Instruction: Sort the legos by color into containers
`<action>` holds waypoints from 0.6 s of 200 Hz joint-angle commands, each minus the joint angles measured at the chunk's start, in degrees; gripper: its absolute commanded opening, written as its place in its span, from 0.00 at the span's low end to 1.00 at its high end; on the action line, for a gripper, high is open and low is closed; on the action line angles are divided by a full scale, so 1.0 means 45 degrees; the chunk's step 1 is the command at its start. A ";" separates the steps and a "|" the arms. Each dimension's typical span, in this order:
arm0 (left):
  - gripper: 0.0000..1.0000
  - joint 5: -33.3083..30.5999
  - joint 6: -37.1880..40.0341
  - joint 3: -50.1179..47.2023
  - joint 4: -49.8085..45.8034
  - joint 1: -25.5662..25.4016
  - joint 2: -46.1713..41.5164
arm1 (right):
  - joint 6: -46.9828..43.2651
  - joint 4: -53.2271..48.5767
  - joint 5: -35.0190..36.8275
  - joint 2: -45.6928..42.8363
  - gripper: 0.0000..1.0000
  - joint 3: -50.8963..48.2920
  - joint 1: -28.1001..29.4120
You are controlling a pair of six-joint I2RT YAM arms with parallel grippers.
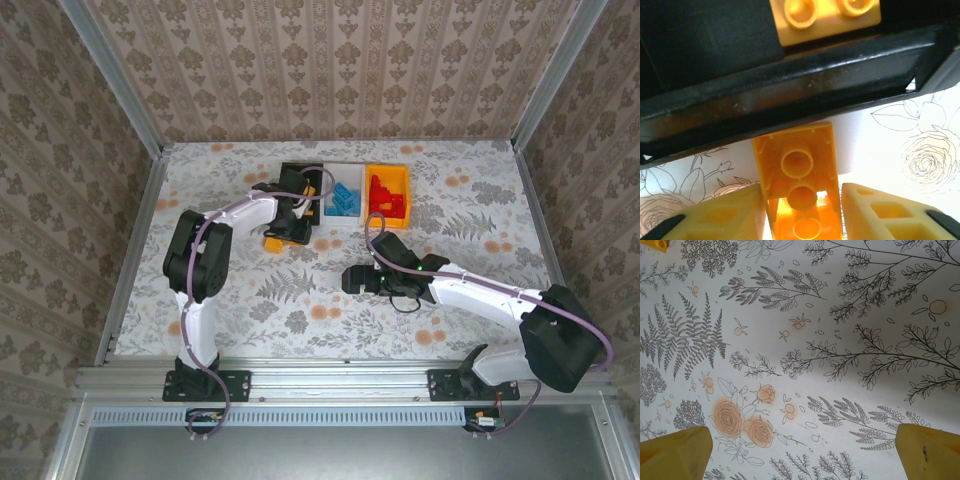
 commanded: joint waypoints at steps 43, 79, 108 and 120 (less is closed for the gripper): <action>0.36 0.0055 0.0123 0.0223 -0.0353 0.0045 0.0194 | 0.0158 -0.0109 0.0195 -0.0180 0.96 0.0015 0.0068; 0.35 0.0102 0.0096 -0.0158 -0.0286 0.0045 -0.0371 | 0.0163 -0.0184 0.0262 -0.0321 0.96 -0.0034 0.0066; 0.34 0.0475 0.0004 -0.0642 -0.0239 0.0045 -0.1230 | 0.0197 -0.0214 0.0285 -0.0395 0.96 -0.0044 0.0088; 0.34 0.0772 -0.0072 -0.0921 -0.0097 0.0065 -0.1696 | 0.0216 -0.0195 0.0260 -0.0416 0.96 -0.0045 0.0079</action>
